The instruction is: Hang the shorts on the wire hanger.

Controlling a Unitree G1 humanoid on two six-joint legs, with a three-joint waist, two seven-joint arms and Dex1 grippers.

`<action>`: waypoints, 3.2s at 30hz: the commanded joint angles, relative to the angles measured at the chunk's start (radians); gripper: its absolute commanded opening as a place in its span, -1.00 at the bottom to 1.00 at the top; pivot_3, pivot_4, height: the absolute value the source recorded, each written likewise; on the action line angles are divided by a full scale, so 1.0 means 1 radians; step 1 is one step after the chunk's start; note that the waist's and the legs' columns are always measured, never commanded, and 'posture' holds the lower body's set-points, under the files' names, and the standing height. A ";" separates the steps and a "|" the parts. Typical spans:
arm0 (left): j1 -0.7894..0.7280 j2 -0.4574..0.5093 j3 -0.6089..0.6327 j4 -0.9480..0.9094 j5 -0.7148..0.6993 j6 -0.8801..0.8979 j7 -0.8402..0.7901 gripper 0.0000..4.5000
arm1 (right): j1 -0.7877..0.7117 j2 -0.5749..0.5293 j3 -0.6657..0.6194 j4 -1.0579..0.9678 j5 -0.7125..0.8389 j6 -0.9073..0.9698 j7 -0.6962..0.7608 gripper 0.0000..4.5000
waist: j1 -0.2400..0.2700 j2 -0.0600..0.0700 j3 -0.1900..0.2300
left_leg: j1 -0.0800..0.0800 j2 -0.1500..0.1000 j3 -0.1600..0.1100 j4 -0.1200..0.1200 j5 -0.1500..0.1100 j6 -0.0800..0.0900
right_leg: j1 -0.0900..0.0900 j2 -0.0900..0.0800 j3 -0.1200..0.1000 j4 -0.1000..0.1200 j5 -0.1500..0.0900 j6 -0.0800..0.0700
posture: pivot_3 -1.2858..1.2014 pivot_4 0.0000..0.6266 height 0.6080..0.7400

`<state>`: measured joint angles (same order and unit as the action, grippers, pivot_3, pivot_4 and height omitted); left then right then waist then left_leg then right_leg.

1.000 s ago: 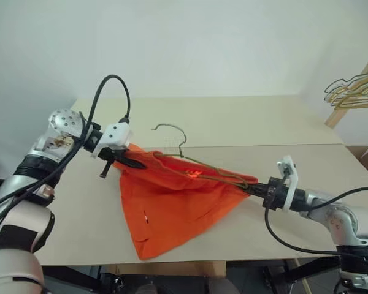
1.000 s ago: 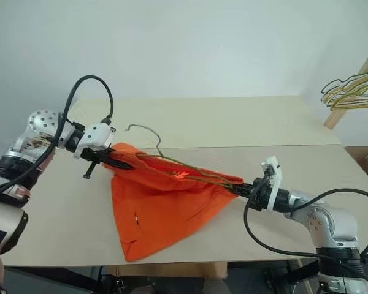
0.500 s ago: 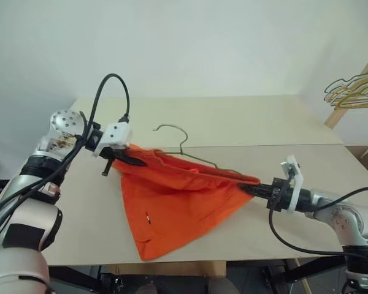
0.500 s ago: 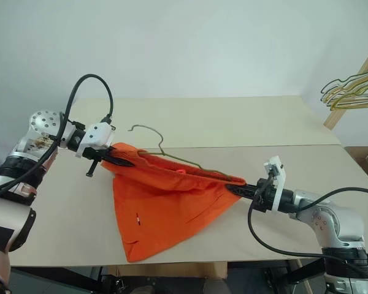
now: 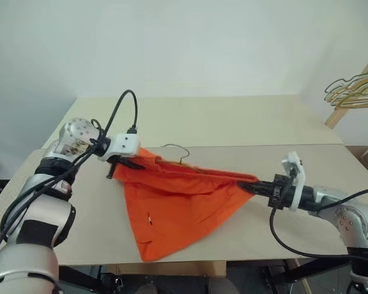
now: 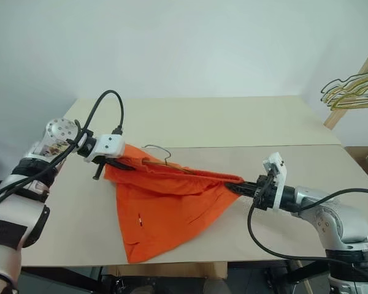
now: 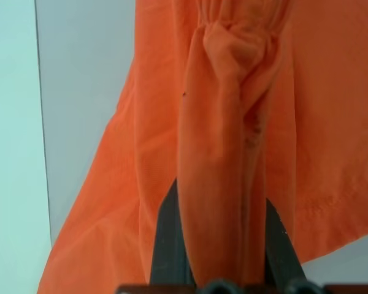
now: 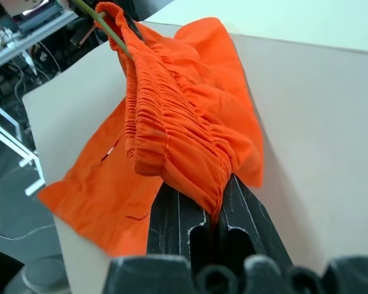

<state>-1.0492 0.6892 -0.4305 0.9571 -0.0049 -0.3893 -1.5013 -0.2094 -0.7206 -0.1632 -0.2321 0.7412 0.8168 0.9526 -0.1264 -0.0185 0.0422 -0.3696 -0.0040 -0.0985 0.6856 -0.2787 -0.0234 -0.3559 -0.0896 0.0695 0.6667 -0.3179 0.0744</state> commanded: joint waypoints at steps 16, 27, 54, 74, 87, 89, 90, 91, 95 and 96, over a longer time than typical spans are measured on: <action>-0.044 -0.065 0.104 0.018 0.052 0.043 -0.029 -1.00 | -0.069 -0.116 -0.121 -0.098 -0.030 -0.082 -0.001 0.99 | -0.008 0.000 0.000 | 0.000 0.000 0.001 0.000 0.000 0.000 | 0.000 0.000 0.000 -0.001 0.000 0.000 | -0.09 -1.00 1.00; -0.049 -0.063 0.092 0.026 0.110 0.030 -0.039 -1.00 | -0.464 0.064 0.259 -0.124 -0.104 0.082 -0.136 0.99 | -0.057 0.000 0.000 | 0.000 0.000 -0.004 0.000 0.000 0.000 | 0.000 0.000 0.000 0.000 0.000 0.000 | -0.09 -1.00 1.00; -0.057 -0.040 0.106 0.017 0.160 0.009 -0.026 -1.00 | -0.622 0.244 0.498 0.110 -0.376 0.034 -0.115 -0.99 | -0.080 0.000 0.000 | -0.004 0.000 -0.006 0.000 0.001 -0.002 | -0.013 -0.001 -0.001 0.014 0.000 0.000 | -0.07 -1.00 1.00; -0.103 0.034 0.195 0.181 0.132 -0.004 -0.045 0.98 | -0.594 0.203 0.486 0.083 -0.390 -0.082 -0.010 -1.00 | -0.079 0.000 0.000 | -0.005 -0.001 -0.006 0.000 0.001 -0.002 | -0.014 -0.001 -0.001 0.014 0.000 0.000 | -0.05 -1.00 1.00; -0.086 0.014 0.157 0.261 0.261 -0.109 0.138 0.28 | -0.591 0.183 0.455 0.069 -0.387 -0.075 0.014 -1.00 | -0.080 0.000 0.000 | -0.005 -0.001 -0.006 0.000 0.001 -0.003 | -0.014 -0.001 -0.001 0.015 0.000 0.000 | -0.06 -1.00 1.00; -0.089 0.013 0.161 0.265 0.261 -0.110 0.143 0.00 | -0.591 0.179 0.453 0.069 -0.386 -0.074 0.016 -1.00 | -0.080 0.000 0.000 | -0.006 -0.001 -0.006 0.000 0.001 -0.003 | -0.015 -0.001 -0.001 0.015 0.000 0.000 | -0.06 -1.00 1.00; -0.090 0.013 0.161 0.267 0.263 -0.110 0.144 -0.16 | -0.591 0.177 0.452 0.068 -0.386 -0.074 0.017 -1.00 | -0.080 0.000 0.000 | -0.006 -0.001 -0.006 0.000 0.001 -0.003 | -0.015 -0.001 -0.001 0.015 0.000 0.000 | -0.06 -1.00 1.00; -0.091 0.015 0.162 0.269 0.265 -0.108 0.148 -0.29 | -0.591 0.175 0.452 0.066 -0.386 -0.073 0.019 -1.00 | -0.080 0.000 0.000 | -0.006 -0.001 -0.006 0.000 0.001 -0.003 | -0.015 -0.001 -0.001 0.015 0.000 0.000 | -0.06 -1.00 1.00; -0.096 0.020 0.173 0.277 0.263 -0.099 0.161 -0.90 | -0.591 0.164 0.451 0.066 -0.385 -0.073 0.026 -1.00 | -0.080 0.000 0.000 | -0.006 -0.001 -0.006 0.000 0.001 -0.003 | -0.015 -0.001 -0.001 0.015 0.000 0.000 | -0.06 -1.00 1.00; -0.095 0.022 0.176 0.279 0.263 -0.095 0.166 -0.99 | -0.592 0.161 0.450 0.067 -0.385 -0.073 0.029 -1.00 | -0.080 0.000 0.000 | -0.006 -0.001 -0.006 0.000 0.001 -0.003 | -0.015 -0.001 -0.001 0.015 0.000 0.000 | -0.06 -1.00 1.00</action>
<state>-1.1193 0.6959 -0.2776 1.2349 0.2699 -0.4819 -1.3497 -0.7925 -0.5482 0.3335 -0.1361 0.3466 0.7652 0.9759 -0.2064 -0.0185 0.0421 -0.3753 -0.0046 -0.1049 0.6852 -0.2772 -0.0259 -0.3709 -0.0905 0.0684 0.6816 -0.3179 0.0745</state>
